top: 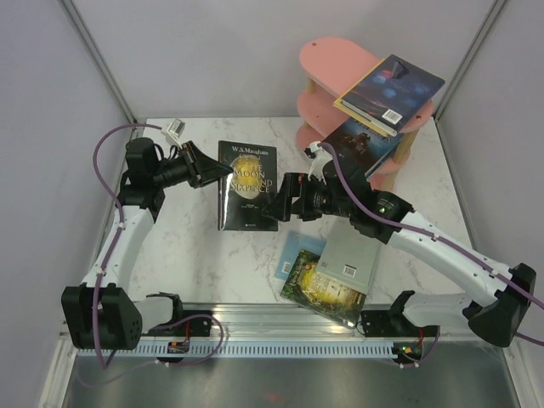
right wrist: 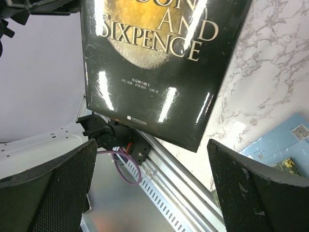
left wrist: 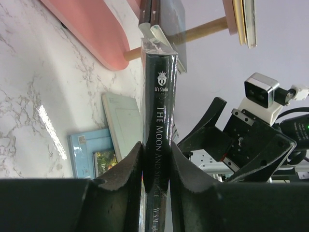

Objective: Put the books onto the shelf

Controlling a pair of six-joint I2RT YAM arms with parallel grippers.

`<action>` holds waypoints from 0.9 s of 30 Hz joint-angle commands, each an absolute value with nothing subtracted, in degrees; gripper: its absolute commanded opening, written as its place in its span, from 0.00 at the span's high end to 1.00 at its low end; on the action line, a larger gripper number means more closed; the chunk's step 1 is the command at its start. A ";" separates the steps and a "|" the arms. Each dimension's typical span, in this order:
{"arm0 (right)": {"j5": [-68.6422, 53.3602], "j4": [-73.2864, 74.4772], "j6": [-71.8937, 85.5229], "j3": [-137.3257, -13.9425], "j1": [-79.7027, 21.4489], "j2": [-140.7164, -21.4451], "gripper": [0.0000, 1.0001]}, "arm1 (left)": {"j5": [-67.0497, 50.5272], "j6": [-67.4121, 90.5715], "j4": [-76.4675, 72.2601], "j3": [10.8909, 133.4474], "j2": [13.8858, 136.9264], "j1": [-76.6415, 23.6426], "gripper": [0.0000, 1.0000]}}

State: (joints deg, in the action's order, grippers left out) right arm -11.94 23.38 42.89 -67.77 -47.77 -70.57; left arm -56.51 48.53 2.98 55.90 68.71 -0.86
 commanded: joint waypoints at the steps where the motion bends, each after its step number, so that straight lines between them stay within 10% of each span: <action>1: -8.71 24.69 43.33 -70.75 -47.64 -66.98 0.02 | -61.08 48.34 1.85 58.63 64.34 -0.79 0.98; 4: -6.86 25.84 42.63 -70.32 -47.20 -65.22 0.02 | -61.08 48.34 1.85 56.09 63.28 -0.79 0.98; 5: -6.68 25.84 42.63 -70.05 -46.94 -64.52 0.02 | -69.70 73.83 -19.65 55.20 62.93 -0.79 0.98; 10: -6.50 25.23 43.42 -69.35 -46.85 -64.07 0.02 | -68.38 96.01 -45.50 49.58 62.49 -0.79 0.98; 27: -20.12 1.60 55.63 -63.81 -46.58 -59.86 0.14 | -58.19 126.38 -85.95 39.38 66.70 -0.88 0.98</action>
